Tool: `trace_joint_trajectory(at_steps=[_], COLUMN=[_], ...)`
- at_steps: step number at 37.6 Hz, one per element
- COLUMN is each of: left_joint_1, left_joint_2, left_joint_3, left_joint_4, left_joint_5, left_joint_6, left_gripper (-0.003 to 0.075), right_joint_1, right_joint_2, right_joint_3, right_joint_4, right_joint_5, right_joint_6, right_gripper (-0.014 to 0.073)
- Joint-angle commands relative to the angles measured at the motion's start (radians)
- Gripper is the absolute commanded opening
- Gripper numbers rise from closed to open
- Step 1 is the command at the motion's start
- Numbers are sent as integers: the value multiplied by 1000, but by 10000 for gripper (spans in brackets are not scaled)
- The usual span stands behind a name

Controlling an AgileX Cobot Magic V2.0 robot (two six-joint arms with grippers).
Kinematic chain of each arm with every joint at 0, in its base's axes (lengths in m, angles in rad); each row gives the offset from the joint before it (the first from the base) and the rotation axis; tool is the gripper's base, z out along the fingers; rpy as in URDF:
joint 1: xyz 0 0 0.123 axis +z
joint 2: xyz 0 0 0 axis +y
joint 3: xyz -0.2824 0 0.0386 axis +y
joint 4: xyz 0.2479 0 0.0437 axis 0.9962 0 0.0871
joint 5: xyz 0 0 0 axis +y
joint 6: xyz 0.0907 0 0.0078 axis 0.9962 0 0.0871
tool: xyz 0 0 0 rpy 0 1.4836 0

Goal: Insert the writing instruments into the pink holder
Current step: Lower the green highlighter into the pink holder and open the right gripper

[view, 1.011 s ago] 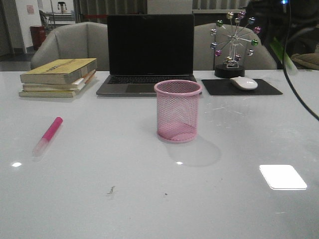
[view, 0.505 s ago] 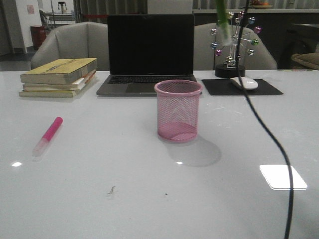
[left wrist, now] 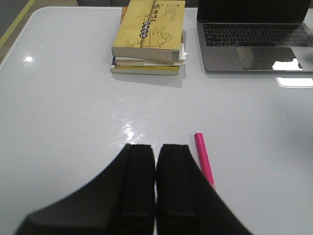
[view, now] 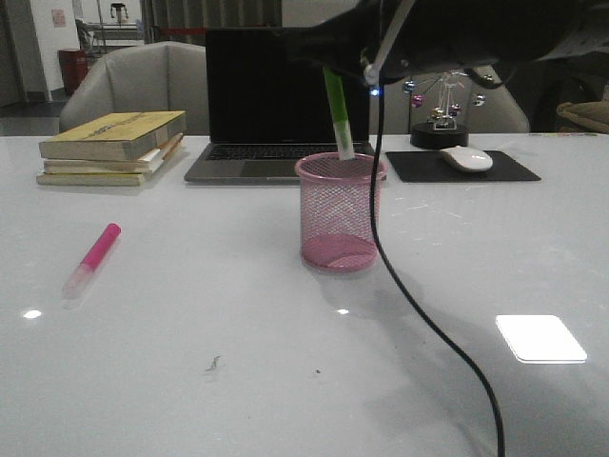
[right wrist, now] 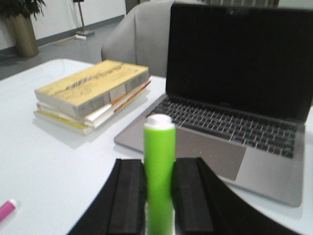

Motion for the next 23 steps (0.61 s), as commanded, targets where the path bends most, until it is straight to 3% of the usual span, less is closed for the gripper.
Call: trace_joint_trajectory(at_steps=[1,13,23], left_joint_1=[-7,-7,-7], left_joint_2=[-6,-6,-6], left_joint_3=[-36,-36,-36], left_joint_4=[-8,-8,-8], left_joint_5=[-76,-76,-76], left_joint_6=[-11,-11,-11], left_gripper=[129,129,129], right_joint_1=[1,1,1], right_joint_2=[-20,0,-2], right_joint_3=[-27,-27,-27], right_joint_4=[-12,1,1], right_joint_5=[-112,-89,-83], right_joint_6=[11,11,10], right_gripper=[29,47,325])
